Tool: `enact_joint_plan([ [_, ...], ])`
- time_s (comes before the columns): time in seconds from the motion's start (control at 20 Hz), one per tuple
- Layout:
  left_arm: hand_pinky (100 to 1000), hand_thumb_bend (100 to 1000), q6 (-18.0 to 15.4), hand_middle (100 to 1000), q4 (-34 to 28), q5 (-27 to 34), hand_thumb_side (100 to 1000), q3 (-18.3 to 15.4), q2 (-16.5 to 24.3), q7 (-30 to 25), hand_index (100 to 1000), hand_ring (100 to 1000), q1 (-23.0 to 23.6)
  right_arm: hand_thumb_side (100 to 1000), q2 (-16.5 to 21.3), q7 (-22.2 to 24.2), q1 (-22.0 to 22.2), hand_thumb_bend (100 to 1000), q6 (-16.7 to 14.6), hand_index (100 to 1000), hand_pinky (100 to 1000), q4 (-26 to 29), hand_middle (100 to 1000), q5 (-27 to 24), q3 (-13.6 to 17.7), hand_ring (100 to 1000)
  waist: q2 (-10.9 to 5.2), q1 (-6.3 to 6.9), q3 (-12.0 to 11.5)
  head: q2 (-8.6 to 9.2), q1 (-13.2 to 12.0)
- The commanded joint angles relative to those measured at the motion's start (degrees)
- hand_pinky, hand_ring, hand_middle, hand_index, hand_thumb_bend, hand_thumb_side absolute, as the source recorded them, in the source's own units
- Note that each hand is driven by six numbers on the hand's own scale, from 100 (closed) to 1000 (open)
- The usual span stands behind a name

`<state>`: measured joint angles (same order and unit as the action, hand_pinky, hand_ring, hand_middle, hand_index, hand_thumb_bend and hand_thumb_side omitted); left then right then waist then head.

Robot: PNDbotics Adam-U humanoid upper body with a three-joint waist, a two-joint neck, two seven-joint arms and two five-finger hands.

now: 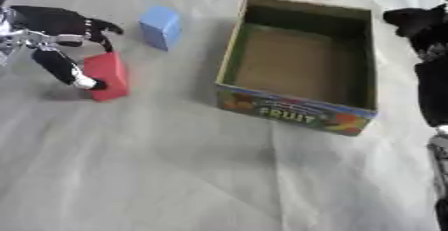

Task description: Pick up objects on the table and place them in the box.

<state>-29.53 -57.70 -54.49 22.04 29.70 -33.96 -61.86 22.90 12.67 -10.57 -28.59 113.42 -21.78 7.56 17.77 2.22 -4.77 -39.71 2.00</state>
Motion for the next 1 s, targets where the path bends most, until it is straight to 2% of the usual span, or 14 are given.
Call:
enact_joint_plan([
  [0.05, 693, 495, -17.2, 1000, -0.9, -0.2, 733, -0.2, 0.8, -17.5, 728, 754, -0.7, 953, 0.5, -0.1, -0.3, 467, 0.7, 899, 836, 1.2, 551, -0.2, 0.4, 744, -0.95, -0.11, -0.1, 0.24, -0.2],
  [0.3, 667, 466, -16.8, 1000, -1.0, -0.7, 730, 0.0, 0.7, -17.1, 641, 720, -0.6, 953, 0.6, -0.3, -0.4, 466, 0.7, 901, 836, 1.2, 550, -0.4, 0.4, 744, -0.95, -0.12, 0.0, 0.31, -0.3],
  [0.4, 648, 444, -16.5, 1000, -1.0, -1.0, 701, 0.0, 0.7, -16.8, 601, 697, -0.7, 953, 0.6, -0.4, -0.4, 467, 0.8, 902, 836, 1.2, 550, -0.5, 0.5, 744, -0.97, -0.11, 0.0, 0.34, -0.3],
  [0.7, 617, 387, -16.3, 1000, -1.2, -1.9, 614, -0.1, 0.7, -15.6, 546, 657, -0.8, 956, 0.6, -0.6, -0.3, 468, 1.0, 902, 836, 1.2, 551, -0.6, 0.5, 745, -1.07, -0.09, 0.1, 0.31, -0.4],
  [1.0, 592, 297, -15.7, 1000, -1.6, -1.9, 590, -0.1, 0.9, -14.6, 504, 623, -0.9, 955, 0.8, -0.8, -0.3, 468, 0.9, 901, 836, 1.2, 551, -0.7, 0.5, 745, -1.22, -0.09, 0.0, 0.21, -0.6],
])
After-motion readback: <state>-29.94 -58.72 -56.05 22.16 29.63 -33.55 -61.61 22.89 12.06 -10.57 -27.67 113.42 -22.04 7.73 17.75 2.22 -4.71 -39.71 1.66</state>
